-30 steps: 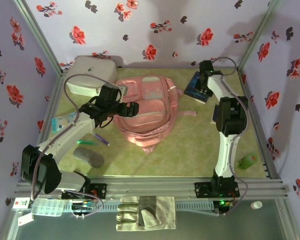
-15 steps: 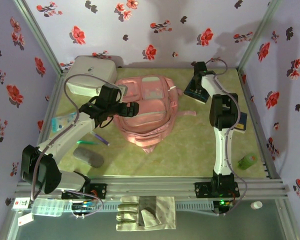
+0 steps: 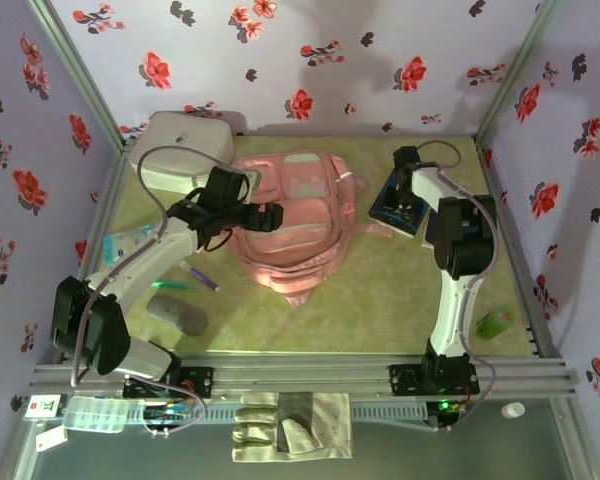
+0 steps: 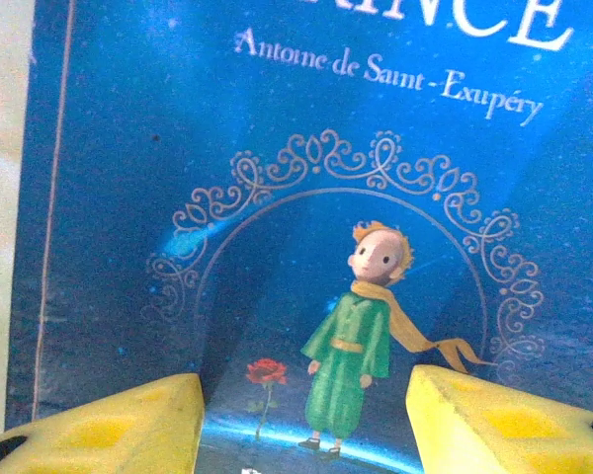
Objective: Pack the student bag
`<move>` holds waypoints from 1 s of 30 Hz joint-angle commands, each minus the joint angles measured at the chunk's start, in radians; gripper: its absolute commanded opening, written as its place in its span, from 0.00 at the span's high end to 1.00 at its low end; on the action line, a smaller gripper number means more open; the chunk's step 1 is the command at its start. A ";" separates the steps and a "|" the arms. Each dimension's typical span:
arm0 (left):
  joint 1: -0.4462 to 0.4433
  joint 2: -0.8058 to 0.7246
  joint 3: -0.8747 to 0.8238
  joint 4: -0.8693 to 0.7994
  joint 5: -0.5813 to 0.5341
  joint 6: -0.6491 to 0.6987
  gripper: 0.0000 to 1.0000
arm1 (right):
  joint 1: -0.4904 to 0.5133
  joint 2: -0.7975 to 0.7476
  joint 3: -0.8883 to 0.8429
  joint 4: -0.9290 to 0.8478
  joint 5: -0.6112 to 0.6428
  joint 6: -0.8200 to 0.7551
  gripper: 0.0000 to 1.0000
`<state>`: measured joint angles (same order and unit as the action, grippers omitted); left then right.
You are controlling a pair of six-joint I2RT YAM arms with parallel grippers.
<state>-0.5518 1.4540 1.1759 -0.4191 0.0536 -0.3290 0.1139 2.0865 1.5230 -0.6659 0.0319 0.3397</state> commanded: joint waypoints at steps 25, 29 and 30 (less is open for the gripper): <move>-0.348 0.449 0.429 -0.054 0.074 -0.164 0.04 | 0.144 -0.903 -0.858 0.004 -0.098 0.334 0.41; -0.397 0.554 0.518 -0.077 0.074 -0.222 0.11 | 0.110 -0.953 -0.821 0.022 0.058 0.355 0.39; -0.404 0.578 0.536 -0.081 0.073 -0.242 0.13 | 0.088 -0.949 -0.820 0.033 0.070 0.350 0.39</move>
<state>-0.9329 1.9709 1.6573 -0.4572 0.1169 -0.4984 0.2375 1.1385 0.6746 -0.6270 -0.0170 0.6483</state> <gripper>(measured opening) 0.883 0.611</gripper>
